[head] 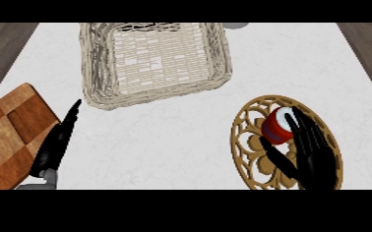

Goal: Pick the can from the placemat and place it in the basket

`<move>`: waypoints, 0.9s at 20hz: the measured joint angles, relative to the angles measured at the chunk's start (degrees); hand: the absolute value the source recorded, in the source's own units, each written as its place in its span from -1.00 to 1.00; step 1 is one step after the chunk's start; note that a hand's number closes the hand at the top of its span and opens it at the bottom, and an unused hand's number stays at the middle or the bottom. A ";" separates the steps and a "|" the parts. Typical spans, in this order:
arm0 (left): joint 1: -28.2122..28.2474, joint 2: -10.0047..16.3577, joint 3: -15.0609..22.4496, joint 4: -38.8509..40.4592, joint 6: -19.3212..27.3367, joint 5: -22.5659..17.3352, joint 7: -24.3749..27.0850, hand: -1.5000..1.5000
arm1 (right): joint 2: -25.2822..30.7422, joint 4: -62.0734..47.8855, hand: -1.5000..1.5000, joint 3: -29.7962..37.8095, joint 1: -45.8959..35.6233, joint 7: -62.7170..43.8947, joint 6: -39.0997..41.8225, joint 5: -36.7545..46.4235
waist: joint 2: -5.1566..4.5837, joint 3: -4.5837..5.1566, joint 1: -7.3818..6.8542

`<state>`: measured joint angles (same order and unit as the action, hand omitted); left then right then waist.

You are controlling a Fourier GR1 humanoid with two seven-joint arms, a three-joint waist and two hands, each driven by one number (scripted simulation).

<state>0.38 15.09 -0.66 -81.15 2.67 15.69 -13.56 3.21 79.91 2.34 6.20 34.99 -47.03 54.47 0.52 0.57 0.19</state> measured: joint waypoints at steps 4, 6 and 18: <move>-0.94 -0.44 -0.23 1.33 0.06 0.40 0.46 0.00 | 1.05 -0.95 1.00 -0.59 -2.09 -0.07 2.54 -0.12 | 0.28 0.29 0.07; -0.71 0.06 -0.58 0.20 -0.67 -0.05 -0.21 0.00 | 1.28 -1.53 1.00 -1.45 -2.46 0.78 3.15 0.16 | 0.53 0.58 -0.02; -0.50 -0.28 -0.82 -1.54 -1.15 0.44 -1.53 0.00 | 0.02 -1.05 1.00 -3.71 -2.97 1.48 -1.81 6.68 | 0.88 1.02 0.12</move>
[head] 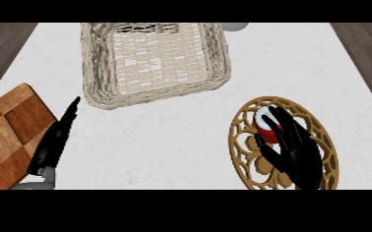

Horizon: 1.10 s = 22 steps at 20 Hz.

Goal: Pick the can from the placemat and place it in the basket

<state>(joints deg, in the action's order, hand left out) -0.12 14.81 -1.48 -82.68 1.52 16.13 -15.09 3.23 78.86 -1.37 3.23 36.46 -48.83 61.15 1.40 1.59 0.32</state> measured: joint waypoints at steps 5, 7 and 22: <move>0.11 0.36 -0.54 0.48 -0.68 -0.46 1.04 0.00 | -0.65 -0.51 1.00 0.23 -0.23 -6.62 -1.73 1.85 | 0.02 0.36 -0.16; -0.48 0.49 -0.63 0.73 -0.77 -0.47 1.27 0.00 | -0.64 -1.25 1.00 1.75 -0.48 -10.96 0.49 2.68 | -0.02 0.69 -0.43; -1.93 0.17 -1.61 3.26 -0.47 0.11 0.94 0.00 | -2.90 21.06 1.00 -11.59 0.34 -44.23 11.18 18.23 | -1.01 -1.29 0.27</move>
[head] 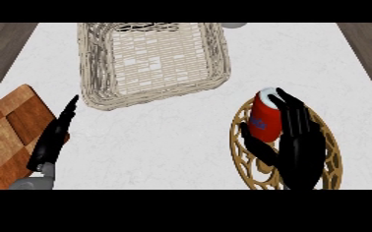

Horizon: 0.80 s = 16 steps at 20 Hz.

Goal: Pick the can from the placemat and place it in the basket

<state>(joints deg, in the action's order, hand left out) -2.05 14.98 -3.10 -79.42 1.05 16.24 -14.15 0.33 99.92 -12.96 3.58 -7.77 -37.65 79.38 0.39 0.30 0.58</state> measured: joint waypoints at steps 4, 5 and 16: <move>0.59 0.14 -0.63 0.45 -0.26 -0.19 1.10 0.00 | -0.20 14.19 1.00 -4.49 5.41 -2.27 5.97 3.28 | -0.07 -0.16 0.06; 0.82 0.17 -0.80 0.47 -0.23 -0.15 1.32 0.00 | -0.22 16.95 1.00 -6.06 6.13 -2.83 7.53 4.01 | -0.10 -0.18 0.00; 2.81 -0.85 -0.12 -1.96 -0.71 0.69 1.37 0.00 | -0.25 36.47 1.00 -22.22 1.91 -14.05 28.73 6.89 | -0.24 -0.24 -0.60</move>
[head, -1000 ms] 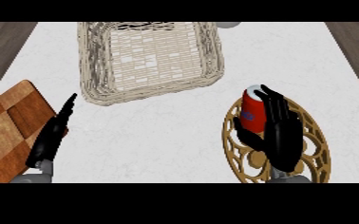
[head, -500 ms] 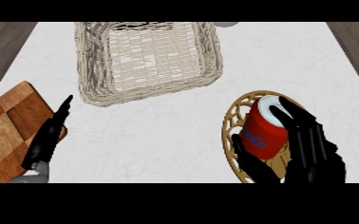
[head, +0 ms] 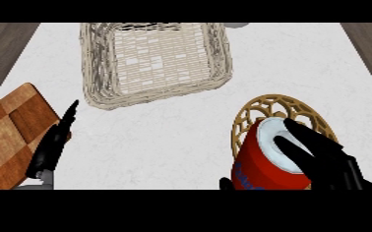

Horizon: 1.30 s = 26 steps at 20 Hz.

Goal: Pick the can from the placemat and place it in the basket

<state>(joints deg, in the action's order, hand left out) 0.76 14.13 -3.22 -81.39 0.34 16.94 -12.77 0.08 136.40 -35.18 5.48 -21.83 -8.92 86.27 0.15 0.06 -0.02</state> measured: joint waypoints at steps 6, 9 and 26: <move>-1.05 -0.28 -0.46 1.15 -0.12 0.50 0.34 0.00 | -0.06 -1.45 1.00 -3.12 -14.37 -12.19 9.30 -1.83 | -0.11 0.00 -0.28; -1.93 -0.70 -0.48 1.80 0.04 0.86 0.07 0.00 | -0.07 -5.23 1.00 -2.44 -21.52 -16.57 10.44 -5.63 | -0.15 -0.01 -0.39; -2.99 -0.93 -1.31 3.17 -0.82 1.73 0.76 0.00 | -0.05 -38.41 1.00 0.32 -51.11 -31.98 2.78 -16.30 | -0.19 -0.02 -0.76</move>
<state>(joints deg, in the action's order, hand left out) -2.23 13.20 -4.53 -78.22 -0.48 18.67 -12.01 0.03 97.98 -34.86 -45.62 -53.81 -6.15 69.97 -0.05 0.05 -0.78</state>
